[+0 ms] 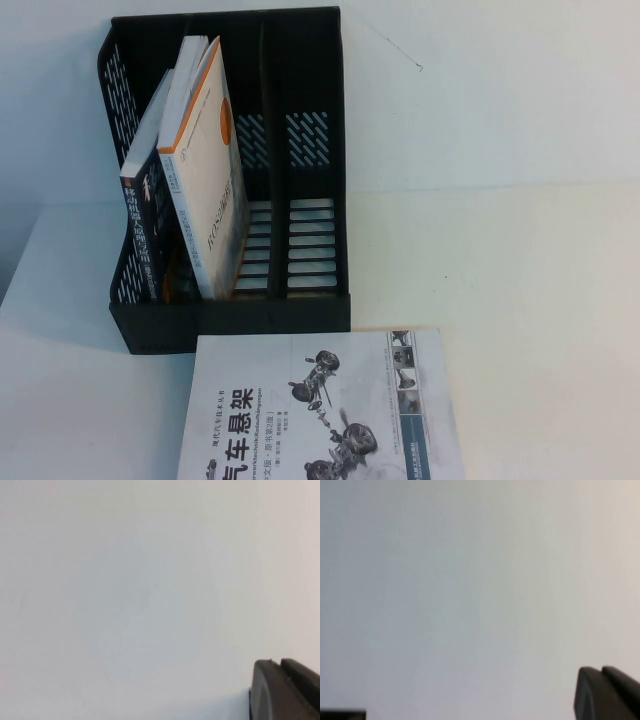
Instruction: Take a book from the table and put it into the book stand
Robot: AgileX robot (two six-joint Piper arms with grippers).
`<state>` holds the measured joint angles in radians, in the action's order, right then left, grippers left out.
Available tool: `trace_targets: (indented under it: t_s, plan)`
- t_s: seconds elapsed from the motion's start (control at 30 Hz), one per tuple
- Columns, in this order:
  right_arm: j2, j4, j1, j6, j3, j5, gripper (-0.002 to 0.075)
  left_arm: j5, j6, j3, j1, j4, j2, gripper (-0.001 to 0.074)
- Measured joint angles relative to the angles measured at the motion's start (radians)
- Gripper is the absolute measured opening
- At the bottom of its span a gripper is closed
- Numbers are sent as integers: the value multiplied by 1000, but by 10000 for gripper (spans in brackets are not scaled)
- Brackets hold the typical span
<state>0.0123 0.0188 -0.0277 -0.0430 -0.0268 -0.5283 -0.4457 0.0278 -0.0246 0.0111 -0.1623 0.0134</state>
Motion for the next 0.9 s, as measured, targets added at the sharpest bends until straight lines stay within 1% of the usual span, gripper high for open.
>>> trace_targets:
  t_s: [0.1, 0.27, 0.37, 0.47, 0.53, 0.6, 0.67, 0.77, 0.9]
  plan:
    - [0, 0, 0, 19, 0, -132, 8, -76, 0, 0, 0, 0, 0, -3]
    - [0, 6, 0, 73, 0, -281, 8, -106, 0, 0, 0, -2, 0, -3]
    - [0, 37, 0, 78, 0, -315, 8, -121, 0, 0, 0, -6, 0, -3]
    - [0, 109, 0, 80, 0, -288, 8, -139, 0, 0, 0, -10, 0, -3]
    - [0, 143, 0, 81, 19, -201, 8, -98, 0, 0, 0, -10, 0, -3]
    - [0, 145, 0, 81, 69, -66, 8, 25, 0, 35, 0, -12, 0, -3]
    - [0, 111, 0, 81, 145, 124, 8, 214, -2, 109, 0, -17, 0, -3]
    - [0, 30, 0, 67, 268, 413, 8, 440, 5, 222, 0, -21, -7, -3]
    - [-41, -4, 0, 65, 429, 732, 8, 624, 36, 317, 0, -13, -83, -3]
